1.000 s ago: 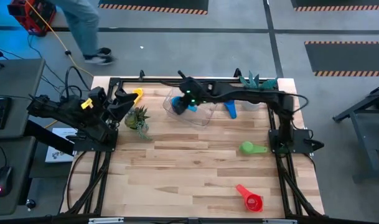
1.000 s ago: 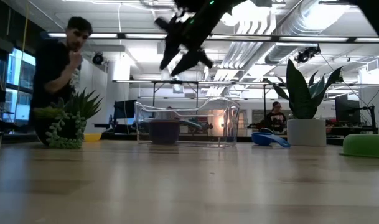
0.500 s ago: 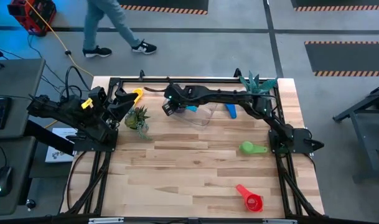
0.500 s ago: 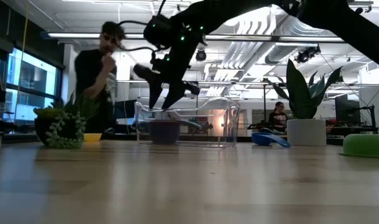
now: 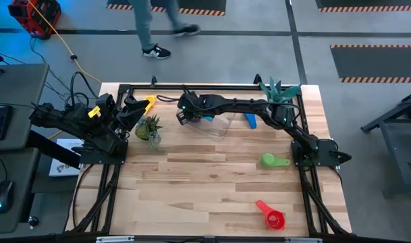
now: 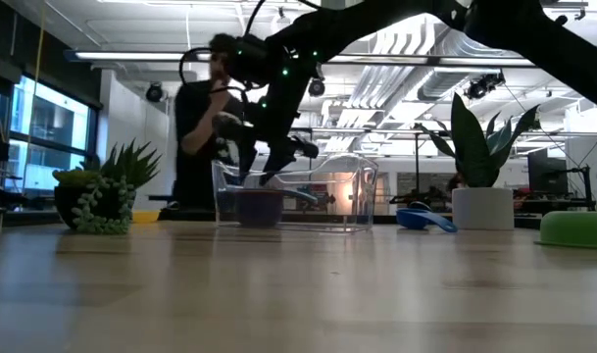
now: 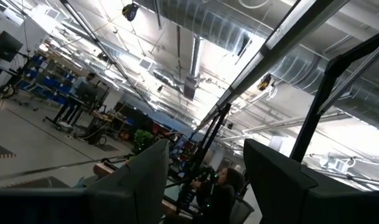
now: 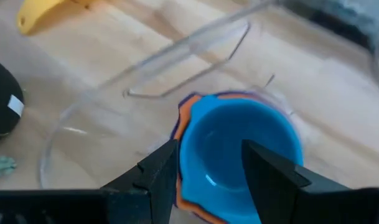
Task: Nest measuring cups in basket
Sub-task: Remove the light blue measuring cup from the top of the orange measuring cup in the transparent bin
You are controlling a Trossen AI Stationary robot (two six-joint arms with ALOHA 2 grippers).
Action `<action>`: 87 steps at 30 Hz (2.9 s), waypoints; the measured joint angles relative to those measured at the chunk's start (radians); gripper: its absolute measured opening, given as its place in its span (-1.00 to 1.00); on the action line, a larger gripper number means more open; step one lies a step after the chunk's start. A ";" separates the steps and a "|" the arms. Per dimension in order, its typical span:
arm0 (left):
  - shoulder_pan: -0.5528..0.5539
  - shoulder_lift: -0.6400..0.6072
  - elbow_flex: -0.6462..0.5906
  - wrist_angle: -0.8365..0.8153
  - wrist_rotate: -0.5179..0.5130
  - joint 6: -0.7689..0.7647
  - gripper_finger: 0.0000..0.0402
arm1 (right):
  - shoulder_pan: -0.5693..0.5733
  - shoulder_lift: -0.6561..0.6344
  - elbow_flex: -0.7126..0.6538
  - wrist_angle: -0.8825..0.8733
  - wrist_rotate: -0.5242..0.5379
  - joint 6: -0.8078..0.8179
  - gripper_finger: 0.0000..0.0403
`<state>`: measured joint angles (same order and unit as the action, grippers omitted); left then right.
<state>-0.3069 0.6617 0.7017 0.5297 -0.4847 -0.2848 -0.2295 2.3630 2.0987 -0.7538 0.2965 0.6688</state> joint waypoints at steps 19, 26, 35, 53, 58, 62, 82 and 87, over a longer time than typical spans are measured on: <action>0.000 0.000 0.000 0.069 0.000 0.000 -0.01 | 0.001 0.023 -0.001 0.019 -0.010 0.022 -0.16; 0.000 0.000 0.000 0.068 0.000 0.000 -0.01 | 0.001 0.023 -0.001 0.018 -0.014 0.023 -0.36; 0.000 0.000 0.000 0.068 0.000 0.000 -0.01 | 0.001 0.023 -0.001 0.025 -0.026 0.030 -0.51; 0.000 0.000 -0.001 0.069 0.005 0.000 -0.01 | 0.001 0.055 -0.002 0.060 -0.040 0.046 -0.51; 0.000 0.000 -0.001 0.069 0.006 0.000 -0.01 | 0.001 0.055 -0.002 0.055 -0.046 0.039 -0.51; 0.000 0.000 -0.001 0.070 0.007 0.000 -0.01 | 0.000 0.055 -0.002 0.055 -0.042 0.038 -0.51; 0.000 0.000 -0.001 0.070 0.007 0.000 -0.01 | -0.020 0.054 0.068 0.013 -0.053 -0.022 -0.51; 0.000 0.000 -0.001 0.070 0.007 0.000 -0.01 | -0.022 0.054 0.074 -0.032 -0.059 -0.035 -0.51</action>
<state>-0.3071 0.6617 0.7010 0.5999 -0.4774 -0.2848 -0.2510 2.4165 2.1727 -0.7854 0.2373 0.6334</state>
